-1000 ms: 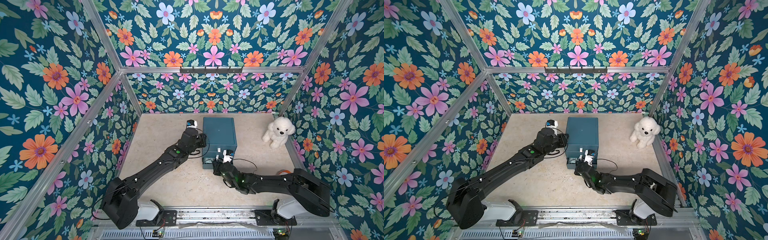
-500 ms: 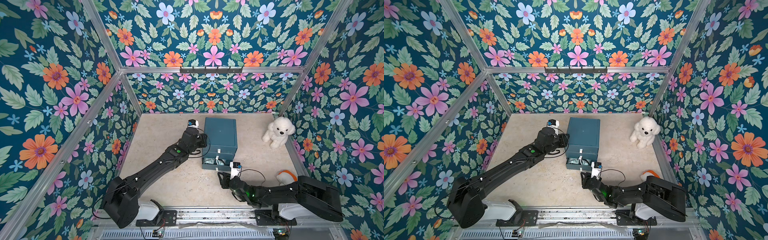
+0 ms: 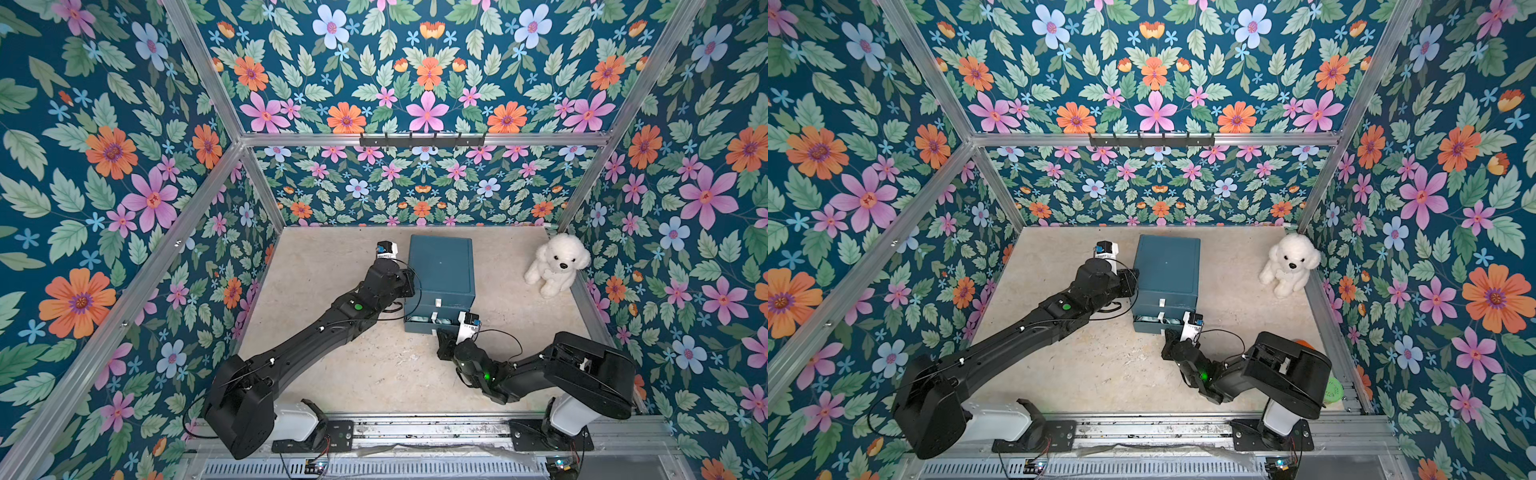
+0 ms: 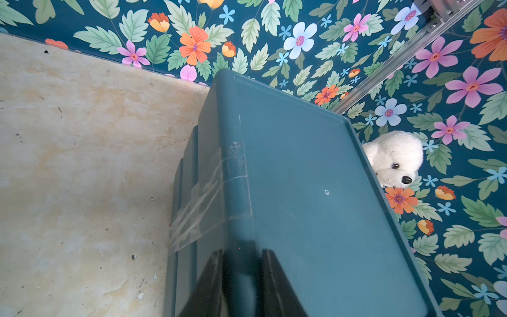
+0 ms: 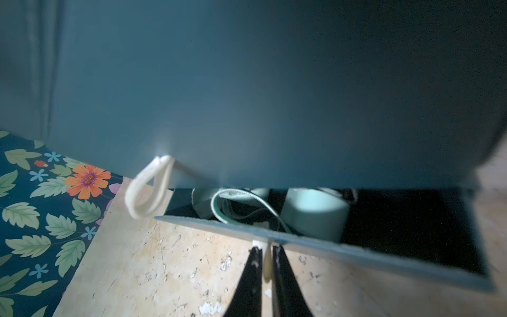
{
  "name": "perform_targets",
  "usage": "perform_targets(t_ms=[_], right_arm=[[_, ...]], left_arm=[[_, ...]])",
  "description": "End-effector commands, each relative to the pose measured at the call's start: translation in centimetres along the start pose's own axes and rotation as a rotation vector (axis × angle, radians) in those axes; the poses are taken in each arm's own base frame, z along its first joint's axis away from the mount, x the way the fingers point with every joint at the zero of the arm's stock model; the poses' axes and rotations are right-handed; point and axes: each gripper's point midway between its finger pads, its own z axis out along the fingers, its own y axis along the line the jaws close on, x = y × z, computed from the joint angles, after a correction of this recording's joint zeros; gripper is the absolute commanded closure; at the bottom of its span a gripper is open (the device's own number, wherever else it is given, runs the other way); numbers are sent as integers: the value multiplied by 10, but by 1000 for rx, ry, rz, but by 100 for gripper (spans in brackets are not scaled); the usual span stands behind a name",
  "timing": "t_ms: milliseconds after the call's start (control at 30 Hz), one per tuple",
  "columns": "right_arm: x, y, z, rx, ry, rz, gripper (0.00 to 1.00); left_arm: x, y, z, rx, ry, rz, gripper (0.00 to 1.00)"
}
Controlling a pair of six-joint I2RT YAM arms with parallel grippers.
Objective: Place the umbrella in the drawer by color
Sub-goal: Close the drawer in the storage box.
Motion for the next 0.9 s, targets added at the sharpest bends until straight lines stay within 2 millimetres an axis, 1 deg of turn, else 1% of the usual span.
perform_targets(t_ms=[0,133,267,300,433,533,600,633,733,867], right_arm=[[-10,5,7,-30,-47,5,87],[-12,5,15,-22,-51,-7,87],[-13,3,18,-15,-49,-22,83],[-13,3,18,-11,-48,-25,81],[-13,-1,14,1,-39,-37,64],[-14,-6,5,-4,-45,-39,58],[-11,-10,0,-13,-33,-56,56],[-19,-3,-8,-48,-49,-49,55],[-19,-1,-25,-76,-52,-70,54],[-20,3,-50,-67,-60,-102,53]], left_arm=[[78,28,-11,-74,320,84,74],[79,26,-16,-64,321,84,74],[80,25,-20,-58,320,84,74],[80,25,-21,-57,320,85,74],[79,24,-22,-55,315,84,73],[77,22,-22,-51,314,84,71],[73,21,-22,-56,307,77,68],[72,20,-21,-60,306,75,66],[69,20,-22,-72,304,51,60],[65,16,-23,-65,291,8,56]])
